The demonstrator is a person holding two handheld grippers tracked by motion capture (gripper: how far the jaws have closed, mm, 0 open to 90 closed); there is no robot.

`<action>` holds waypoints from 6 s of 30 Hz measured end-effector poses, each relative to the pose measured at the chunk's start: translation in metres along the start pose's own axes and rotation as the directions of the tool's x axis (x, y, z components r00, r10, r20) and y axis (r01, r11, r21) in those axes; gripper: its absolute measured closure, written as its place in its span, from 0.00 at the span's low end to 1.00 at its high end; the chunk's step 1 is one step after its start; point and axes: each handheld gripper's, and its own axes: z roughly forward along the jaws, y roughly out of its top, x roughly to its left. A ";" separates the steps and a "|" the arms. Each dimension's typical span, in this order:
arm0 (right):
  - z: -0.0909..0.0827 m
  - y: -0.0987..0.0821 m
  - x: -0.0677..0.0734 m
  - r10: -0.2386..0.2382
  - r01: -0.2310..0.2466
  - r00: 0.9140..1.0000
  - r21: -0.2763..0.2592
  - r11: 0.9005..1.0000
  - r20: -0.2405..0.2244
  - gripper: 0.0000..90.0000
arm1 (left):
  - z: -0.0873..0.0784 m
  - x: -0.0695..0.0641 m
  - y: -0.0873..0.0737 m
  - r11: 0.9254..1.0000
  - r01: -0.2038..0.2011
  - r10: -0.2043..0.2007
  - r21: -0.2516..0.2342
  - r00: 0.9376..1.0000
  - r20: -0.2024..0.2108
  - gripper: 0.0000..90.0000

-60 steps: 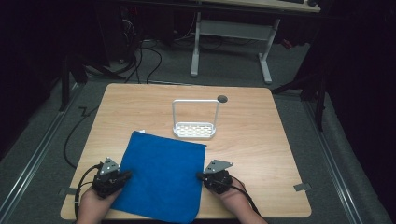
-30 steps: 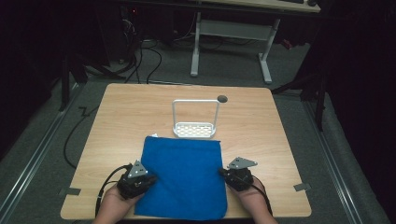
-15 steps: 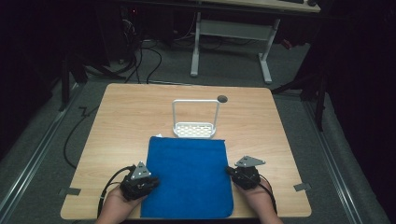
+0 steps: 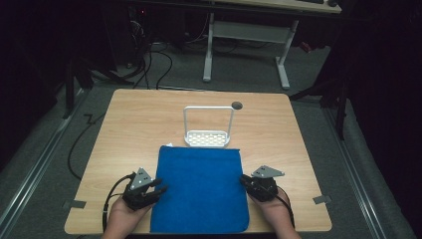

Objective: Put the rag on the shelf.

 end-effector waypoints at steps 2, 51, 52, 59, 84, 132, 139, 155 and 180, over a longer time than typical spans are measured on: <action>0.000 0.000 0.000 0.005 -0.005 1.000 -0.005 1.000 0.007 0.84 | 0.001 0.002 0.000 1.000 0.011 -0.011 -0.009 1.000 -0.015 0.69; 0.074 0.058 -0.056 0.156 -0.158 0.980 0.012 0.987 0.123 0.63 | 0.084 0.087 0.047 0.976 0.219 -0.220 -0.021 0.969 -0.112 0.73; 0.074 0.058 -0.056 0.156 -0.158 0.980 0.012 0.987 0.123 0.63 | 0.084 0.087 0.047 0.976 0.219 -0.220 -0.021 0.969 -0.112 0.73; 0.078 0.059 -0.049 0.085 -0.089 0.986 0.024 0.996 0.143 0.65 | 0.090 0.079 0.051 0.990 0.138 -0.133 0.031 0.981 -0.140 0.74; 0.040 0.056 -0.024 0.096 -0.085 0.994 -0.199 0.976 0.045 0.98 | 0.074 0.069 0.045 0.994 0.045 -0.054 -0.098 0.994 -0.092 0.96; -0.079 0.087 0.014 -0.003 0.004 1.000 -0.555 0.832 0.002 0.98 | -0.058 -0.006 0.090 0.865 -0.080 0.013 -0.495 0.991 -0.137 0.96; -0.099 0.093 0.017 -0.014 0.016 1.000 -0.608 0.794 0.008 0.98 | -0.075 -0.013 0.099 0.841 -0.094 0.026 -0.533 0.991 -0.133 0.96; -0.106 0.128 -0.009 0.004 0.033 0.998 -0.633 0.773 0.056 0.98 | -0.059 0.004 0.151 0.843 -0.118 0.041 -0.524 0.987 -0.156 0.97; -0.081 0.198 -0.057 0.059 0.018 0.993 -0.610 0.792 0.106 0.98 | -0.027 0.051 0.228 0.882 -0.184 0.045 -0.435 0.950 -0.310 0.97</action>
